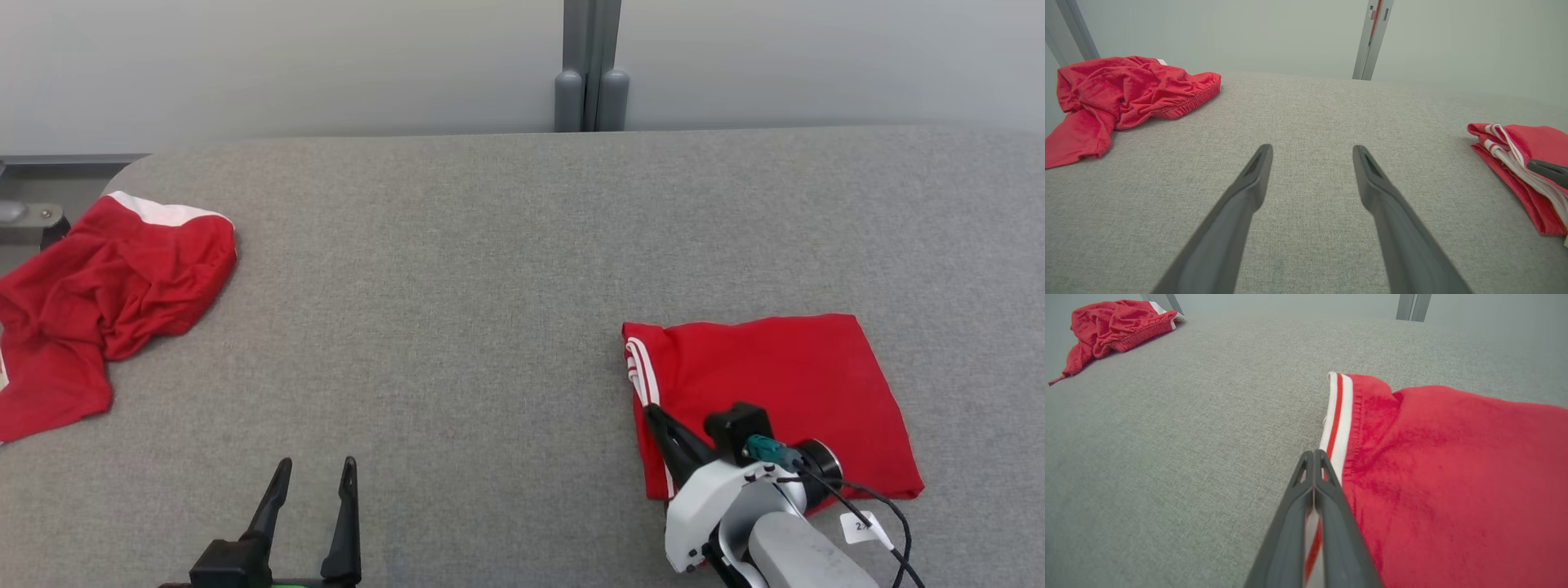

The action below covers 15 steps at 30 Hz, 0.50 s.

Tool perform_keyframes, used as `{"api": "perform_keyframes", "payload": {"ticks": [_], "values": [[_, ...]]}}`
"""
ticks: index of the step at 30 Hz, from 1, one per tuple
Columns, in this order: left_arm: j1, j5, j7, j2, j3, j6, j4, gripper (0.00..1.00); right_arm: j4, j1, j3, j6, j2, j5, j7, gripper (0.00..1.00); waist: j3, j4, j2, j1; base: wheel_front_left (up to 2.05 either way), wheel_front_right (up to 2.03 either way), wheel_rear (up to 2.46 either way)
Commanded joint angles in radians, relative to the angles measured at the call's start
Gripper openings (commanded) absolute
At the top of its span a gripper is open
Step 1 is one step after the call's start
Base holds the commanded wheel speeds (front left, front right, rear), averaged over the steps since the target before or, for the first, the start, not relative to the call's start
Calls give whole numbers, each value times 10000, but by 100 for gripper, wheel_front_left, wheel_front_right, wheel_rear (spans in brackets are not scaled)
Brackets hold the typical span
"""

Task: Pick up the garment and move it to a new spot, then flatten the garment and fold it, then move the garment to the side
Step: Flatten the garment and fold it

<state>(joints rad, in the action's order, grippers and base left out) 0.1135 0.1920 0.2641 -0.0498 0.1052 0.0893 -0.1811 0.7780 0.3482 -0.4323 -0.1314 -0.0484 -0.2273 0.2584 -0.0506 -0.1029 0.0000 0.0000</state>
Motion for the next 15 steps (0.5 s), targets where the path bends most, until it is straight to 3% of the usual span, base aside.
{"api": "perform_keyframes", "payload": {"ticks": [1, 2, 3, 4, 5, 6, 11, 15], "values": [[140, -33, 2, -16, -58, 43, -10, 100, -189, -231, 264, 14, -41, -12, 78, 0, 242, 85, 0, 0, 0, 0, 0], [199, -33, 2, -16, -106, 29, 3, 100, -481, -334, 550, 14, -44, 64, 68, 0, 333, 116, 0, 0, 0, 0, 0], [249, -30, 2, -16, -156, 10, 8, 100, -738, -499, 810, 14, -45, 122, 67, 13, 418, 140, 0, 0, 0, 0, 0], [299, -24, 2, -16, -221, -17, 30, 100, -1149, -757, 1110, 14, -39, 160, 68, 40, 496, 165, 0, 0, 0, 0, 0], [318, -8, 2, -16, -275, -39, 57, 100, -1599, -934, 1347, 14, -60, 225, 68, 50, 533, 191, 0, 0, 0, 0, 0], [341, 17, 2, -16, -321, -55, 104, 100, -2200, -1173, 1587, 14, -130, 306, 66, 100, 563, 227, 0, 0, 0, 0, 0], [514, 88, 2, -19, -536, -31, 189, 100, -4587, -2492, 2693, 14, -579, 275, 67, 100, 764, 331, 0, 0, 0, 0, 0], [611, 138, 2, -18, -655, 4, 59, 100, -5822, -3475, 3504, 14, -956, 663, 67, 100, 903, 366, 0, 0, 0, 0, 0]]}}
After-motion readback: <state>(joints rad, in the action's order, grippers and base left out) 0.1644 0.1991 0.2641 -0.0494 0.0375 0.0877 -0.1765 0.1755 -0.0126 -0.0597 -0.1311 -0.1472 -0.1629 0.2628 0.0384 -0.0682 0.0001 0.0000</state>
